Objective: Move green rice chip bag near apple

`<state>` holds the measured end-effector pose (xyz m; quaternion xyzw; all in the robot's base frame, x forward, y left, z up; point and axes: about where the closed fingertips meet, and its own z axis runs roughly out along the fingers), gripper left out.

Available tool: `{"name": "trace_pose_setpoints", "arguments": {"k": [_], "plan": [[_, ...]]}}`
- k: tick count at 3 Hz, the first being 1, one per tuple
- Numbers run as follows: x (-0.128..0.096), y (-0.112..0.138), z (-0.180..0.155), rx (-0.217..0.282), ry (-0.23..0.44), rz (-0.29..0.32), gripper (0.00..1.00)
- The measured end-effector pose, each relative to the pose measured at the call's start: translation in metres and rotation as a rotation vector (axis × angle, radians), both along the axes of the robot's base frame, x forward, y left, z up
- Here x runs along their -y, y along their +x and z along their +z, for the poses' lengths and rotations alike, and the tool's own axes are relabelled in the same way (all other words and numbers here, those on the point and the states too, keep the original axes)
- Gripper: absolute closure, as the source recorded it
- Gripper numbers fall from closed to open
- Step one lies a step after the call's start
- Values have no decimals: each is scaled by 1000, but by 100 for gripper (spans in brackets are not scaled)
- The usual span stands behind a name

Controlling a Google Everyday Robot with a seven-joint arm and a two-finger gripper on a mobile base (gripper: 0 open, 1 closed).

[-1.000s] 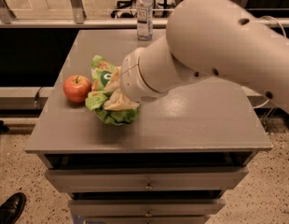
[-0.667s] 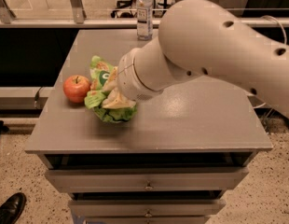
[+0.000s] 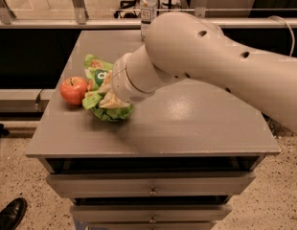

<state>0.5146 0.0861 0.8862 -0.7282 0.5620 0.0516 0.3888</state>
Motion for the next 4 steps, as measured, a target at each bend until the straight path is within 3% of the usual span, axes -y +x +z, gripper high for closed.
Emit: {"name": "trace_pose_setpoints", "arguments": {"k": [1, 2, 4], "plan": [[-4, 8, -7, 1, -6, 10, 84], [-5, 11, -11, 4, -16, 23, 61], [13, 20, -8, 29, -51, 41, 14]]}}
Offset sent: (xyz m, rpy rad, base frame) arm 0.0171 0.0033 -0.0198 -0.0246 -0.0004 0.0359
